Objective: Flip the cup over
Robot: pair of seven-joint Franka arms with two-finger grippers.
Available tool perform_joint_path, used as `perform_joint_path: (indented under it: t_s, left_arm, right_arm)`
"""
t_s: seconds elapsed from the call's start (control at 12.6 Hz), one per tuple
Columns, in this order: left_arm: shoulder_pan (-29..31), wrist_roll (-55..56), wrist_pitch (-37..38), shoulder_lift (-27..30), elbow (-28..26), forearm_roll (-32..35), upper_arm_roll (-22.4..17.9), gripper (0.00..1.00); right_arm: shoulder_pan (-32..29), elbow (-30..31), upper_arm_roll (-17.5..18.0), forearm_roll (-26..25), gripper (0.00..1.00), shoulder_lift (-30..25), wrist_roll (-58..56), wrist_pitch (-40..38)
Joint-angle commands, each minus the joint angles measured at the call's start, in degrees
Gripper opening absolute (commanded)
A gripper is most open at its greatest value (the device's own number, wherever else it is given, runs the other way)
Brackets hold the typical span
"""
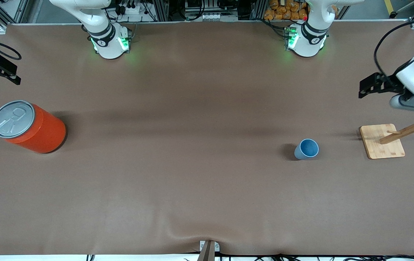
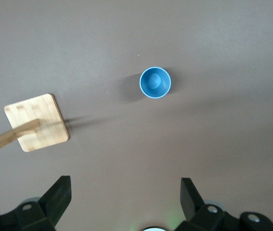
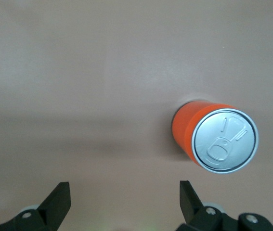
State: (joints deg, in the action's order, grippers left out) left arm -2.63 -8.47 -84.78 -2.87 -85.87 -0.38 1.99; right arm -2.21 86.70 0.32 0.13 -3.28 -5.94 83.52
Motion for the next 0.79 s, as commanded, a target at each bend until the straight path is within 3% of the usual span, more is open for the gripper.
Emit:
perform_joint_path:
  t_s: [0.0,0.71]
  left_arm:
    - [0.8,-2.5,2.4,0.6,1.8,1.4,0.6,1.00]
    - [0.5,5.7,7.4,5.6,1.6,1.3,2.8,1.00]
  right_arm:
    - [-1.0,-0.8,0.6,1.9,1.00,0.3,0.8,-0.6]
    - [-1.0,-0.8,0.5,1.9,1.00,0.3,0.8,-0.8]
